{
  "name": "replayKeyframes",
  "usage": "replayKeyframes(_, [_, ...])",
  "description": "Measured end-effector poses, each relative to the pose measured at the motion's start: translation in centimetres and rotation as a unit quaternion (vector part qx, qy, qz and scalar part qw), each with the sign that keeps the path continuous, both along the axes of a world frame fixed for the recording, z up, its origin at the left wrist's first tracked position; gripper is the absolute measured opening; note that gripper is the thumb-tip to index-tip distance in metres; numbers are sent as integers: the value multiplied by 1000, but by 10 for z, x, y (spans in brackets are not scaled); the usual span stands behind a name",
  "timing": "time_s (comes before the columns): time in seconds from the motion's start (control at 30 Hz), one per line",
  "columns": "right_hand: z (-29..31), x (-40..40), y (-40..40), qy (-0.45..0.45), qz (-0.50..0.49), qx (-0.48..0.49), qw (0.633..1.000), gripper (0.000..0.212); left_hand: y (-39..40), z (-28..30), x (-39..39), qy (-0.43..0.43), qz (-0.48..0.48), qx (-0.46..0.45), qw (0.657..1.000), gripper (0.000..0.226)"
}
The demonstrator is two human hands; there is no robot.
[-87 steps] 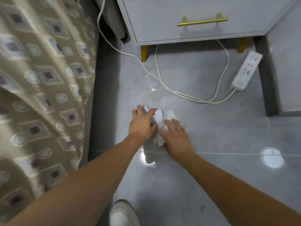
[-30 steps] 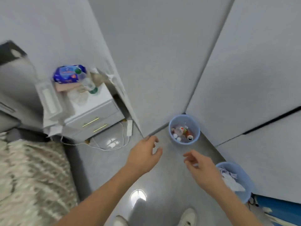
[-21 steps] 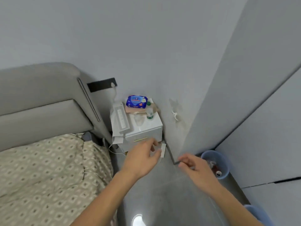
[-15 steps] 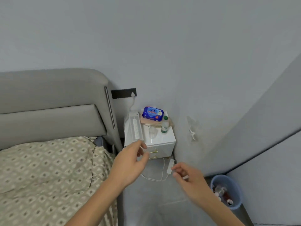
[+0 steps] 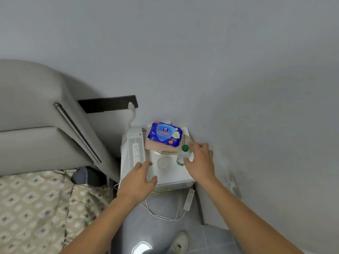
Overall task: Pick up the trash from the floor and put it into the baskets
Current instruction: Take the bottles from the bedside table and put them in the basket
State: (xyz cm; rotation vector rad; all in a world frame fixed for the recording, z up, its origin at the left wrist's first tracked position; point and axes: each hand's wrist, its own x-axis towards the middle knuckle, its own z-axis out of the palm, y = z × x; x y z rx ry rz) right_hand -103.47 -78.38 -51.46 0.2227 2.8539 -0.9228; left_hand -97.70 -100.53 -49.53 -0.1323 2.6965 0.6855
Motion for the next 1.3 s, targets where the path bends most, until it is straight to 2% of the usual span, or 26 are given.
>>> replayKeyframes(0.13, [-67, -59, 0, -18, 28, 27, 999, 62, 22, -78, -71, -15, -23, -15, 1000, 64])
replayKeyframes(0.27, [-134, -83, -11, -43, 58, 30, 997, 69, 40, -162, -117, -30, -63, -66, 995, 77])
replayKeyframes(0.33, [-159, -92, -15, -25, 56, 38, 997, 68, 45, -202, -130, -35, -89, -77, 992, 81])
replayKeyframes(0.43, [-179, -101, -19, 35, 53, 59, 996, 59, 50, -243, -141, -31, -143, -103, 984, 67])
replayKeyframes(0.5, [-182, -98, -18, 49, 40, 68, 996, 56, 49, -254, -141, -9, -171, -121, 978, 52])
replayKeyframes(0.57, [-178, -81, -17, 43, 19, 73, 996, 54, 46, -253, -132, 1, -180, -109, 978, 47])
replayKeyframes(0.77, [-137, 26, -7, 17, -43, 28, 999, 46, 23, -194, -65, -1, -187, -32, 982, 47])
replayKeyframes(0.9, [-66, 123, -7, -30, -93, 2, 995, 43, 7, -105, -5, -5, -204, 6, 979, 41])
replayKeyframes(1.07, [43, 238, -13, -22, -201, -40, 979, 43, 24, 20, 59, 12, -234, 74, 969, 47])
replayKeyframes(1.2, [85, 304, -1, 18, -306, -51, 951, 40, 68, 84, 95, 50, -295, 87, 950, 46])
replayKeyframes(1.3, [95, 344, 21, 32, -358, -51, 932, 35, 111, 108, 126, 90, -379, 74, 918, 47])
